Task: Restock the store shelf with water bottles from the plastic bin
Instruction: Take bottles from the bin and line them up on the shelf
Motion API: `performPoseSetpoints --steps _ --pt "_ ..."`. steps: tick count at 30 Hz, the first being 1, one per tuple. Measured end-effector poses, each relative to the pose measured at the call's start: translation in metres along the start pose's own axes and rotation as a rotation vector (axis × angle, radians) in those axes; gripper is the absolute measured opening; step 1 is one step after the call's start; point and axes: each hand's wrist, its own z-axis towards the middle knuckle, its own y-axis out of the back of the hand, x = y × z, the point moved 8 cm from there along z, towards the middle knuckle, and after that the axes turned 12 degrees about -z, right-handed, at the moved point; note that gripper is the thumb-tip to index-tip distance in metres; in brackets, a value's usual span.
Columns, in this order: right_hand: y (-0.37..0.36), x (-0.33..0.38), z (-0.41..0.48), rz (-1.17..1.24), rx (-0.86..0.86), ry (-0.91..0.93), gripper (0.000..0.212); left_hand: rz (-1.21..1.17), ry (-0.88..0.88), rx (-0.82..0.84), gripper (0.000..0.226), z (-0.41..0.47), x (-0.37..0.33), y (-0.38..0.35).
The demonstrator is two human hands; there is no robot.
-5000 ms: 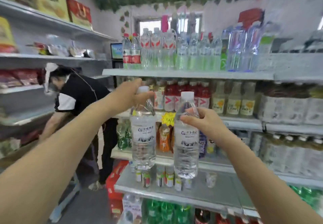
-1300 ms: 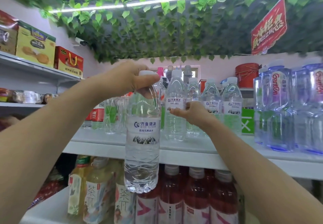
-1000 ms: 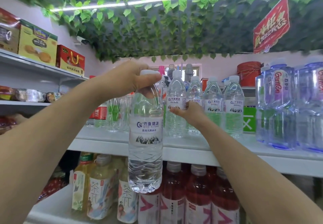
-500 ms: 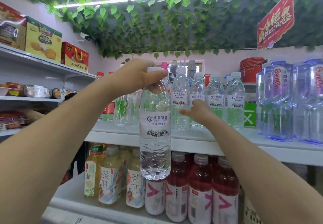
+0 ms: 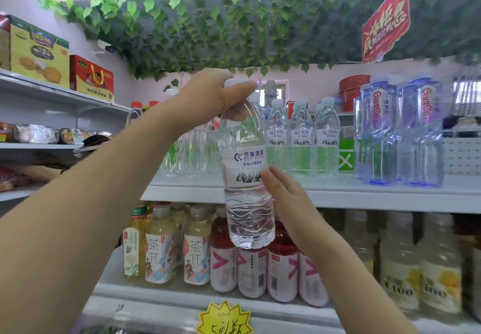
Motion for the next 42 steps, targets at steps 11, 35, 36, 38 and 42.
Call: performPoseSetpoints --steps 11,35,36,38,42 --pt "0.014 -0.001 -0.007 -0.055 -0.198 0.007 0.046 -0.044 -0.015 0.014 0.032 0.012 0.005 -0.019" --pt "0.120 -0.016 0.052 -0.202 -0.495 -0.045 0.090 0.746 0.177 0.226 0.052 -0.021 0.175 -0.106" --pt "0.121 -0.019 0.056 -0.200 -0.510 -0.049 0.089 0.749 0.153 0.189 0.051 -0.022 0.174 -0.106" --pt "0.122 -0.024 0.065 -0.200 -0.528 -0.052 0.091 0.740 0.117 0.138 0.049 -0.023 0.173 -0.104" --pt "0.120 -0.034 0.089 -0.152 -0.519 -0.069 0.084 0.743 0.089 0.103 0.046 -0.024 0.173 -0.103"
